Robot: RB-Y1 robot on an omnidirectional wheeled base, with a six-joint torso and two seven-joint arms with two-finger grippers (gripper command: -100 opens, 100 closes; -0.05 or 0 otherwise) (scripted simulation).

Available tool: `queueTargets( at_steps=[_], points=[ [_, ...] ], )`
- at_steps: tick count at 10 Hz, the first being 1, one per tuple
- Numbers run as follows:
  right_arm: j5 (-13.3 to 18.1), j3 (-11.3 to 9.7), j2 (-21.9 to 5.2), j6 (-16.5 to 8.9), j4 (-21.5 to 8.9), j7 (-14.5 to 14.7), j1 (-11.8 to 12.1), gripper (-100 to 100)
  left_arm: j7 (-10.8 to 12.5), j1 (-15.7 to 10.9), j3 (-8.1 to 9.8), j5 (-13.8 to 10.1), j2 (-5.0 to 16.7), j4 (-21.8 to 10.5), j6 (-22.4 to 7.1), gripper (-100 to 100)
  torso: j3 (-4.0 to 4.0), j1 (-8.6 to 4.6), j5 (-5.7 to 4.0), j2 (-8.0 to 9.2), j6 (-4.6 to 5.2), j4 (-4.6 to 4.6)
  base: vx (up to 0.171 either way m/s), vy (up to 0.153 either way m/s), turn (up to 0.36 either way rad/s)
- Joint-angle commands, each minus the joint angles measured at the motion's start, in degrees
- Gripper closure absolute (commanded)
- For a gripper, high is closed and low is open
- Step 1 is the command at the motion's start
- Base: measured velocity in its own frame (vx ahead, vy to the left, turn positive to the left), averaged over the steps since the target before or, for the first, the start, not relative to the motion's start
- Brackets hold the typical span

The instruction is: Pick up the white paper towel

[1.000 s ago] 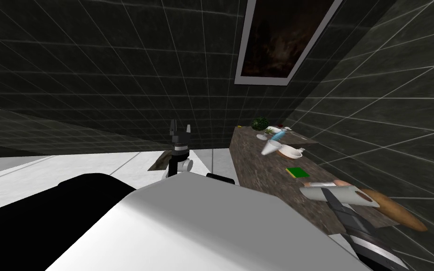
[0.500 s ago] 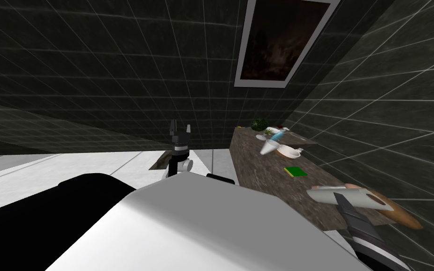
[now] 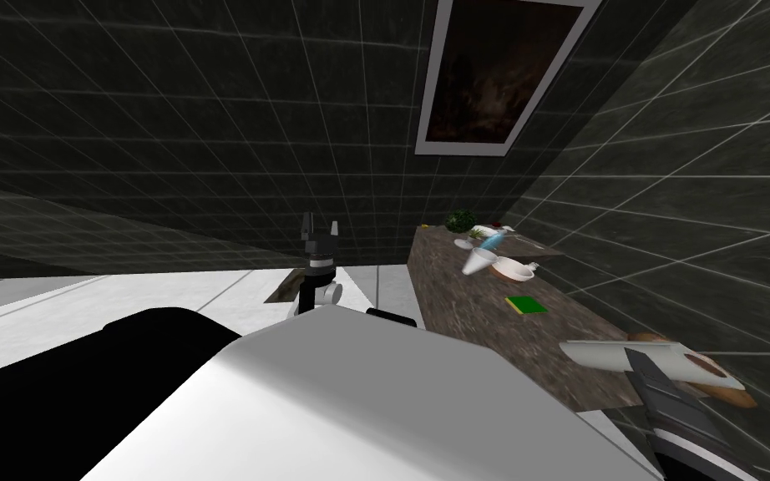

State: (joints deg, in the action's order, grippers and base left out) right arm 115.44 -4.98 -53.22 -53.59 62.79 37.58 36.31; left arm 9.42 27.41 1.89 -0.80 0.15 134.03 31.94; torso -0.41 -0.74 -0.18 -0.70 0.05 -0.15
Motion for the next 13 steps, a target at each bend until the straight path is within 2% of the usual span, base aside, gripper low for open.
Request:
queueTargets(
  at_steps=[1,2,6,7,8,11,13],
  points=[
    [0.0,0.0,0.0,0.0,0.0,0.0,0.0,-100,0.0,0.0,0.00,0.0,0.0,0.0,0.0,0,0.00,0.00,0.00,0.00,0.00,0.00,0.018,0.024,-0.006],
    [-0.1,0.2,-0.1,0.2,0.2,0.1,0.1,100,0.0,0.0,0.00,0.0,0.0,0.0,0.0,0,0.01,-0.04,-0.02,0.03,0.00,0.00,0.000,0.000,0.000],
    [-0.1,0.1,-0.1,0.2,0.1,0.1,0.1,100,0.0,0.0,0.00,0.0,0.0,0.0,0.0,0,0.04,-0.06,-0.01,0.07,-0.06,0.03,0.000,0.000,0.000],
    [-0.1,0.1,-0.1,0.2,0.1,0.1,0.1,0,0.0,0.0,0.00,0.0,0.0,0.0,0.0,0,0.04,-0.06,-0.01,0.07,-0.06,0.03,0.000,0.000,0.000],
    [-1.8,-0.6,0.4,0.7,1.0,-1.6,-0.5,-100,0.0,0.0,0.00,0.0,0.0,0.0,0.0,0,0.04,-0.06,-0.01,0.07,-0.06,0.03,-0.106,0.012,0.143],
    [-4.8,-1.5,1.3,1.8,2.7,-4.8,-1.9,-100,0.0,0.0,0.00,0.0,0.0,0.0,0.0,0,0.42,-0.01,0.00,0.73,-0.07,0.17,-0.179,0.010,0.150],
    [-6.7,-1.9,1.9,2.5,3.7,-6.8,-2.9,-100,0.0,0.0,0.00,0.0,0.0,0.0,0.0,0,0.40,-0.08,-0.02,0.68,-0.06,0.17,-0.142,0.005,0.130]
  ],
)
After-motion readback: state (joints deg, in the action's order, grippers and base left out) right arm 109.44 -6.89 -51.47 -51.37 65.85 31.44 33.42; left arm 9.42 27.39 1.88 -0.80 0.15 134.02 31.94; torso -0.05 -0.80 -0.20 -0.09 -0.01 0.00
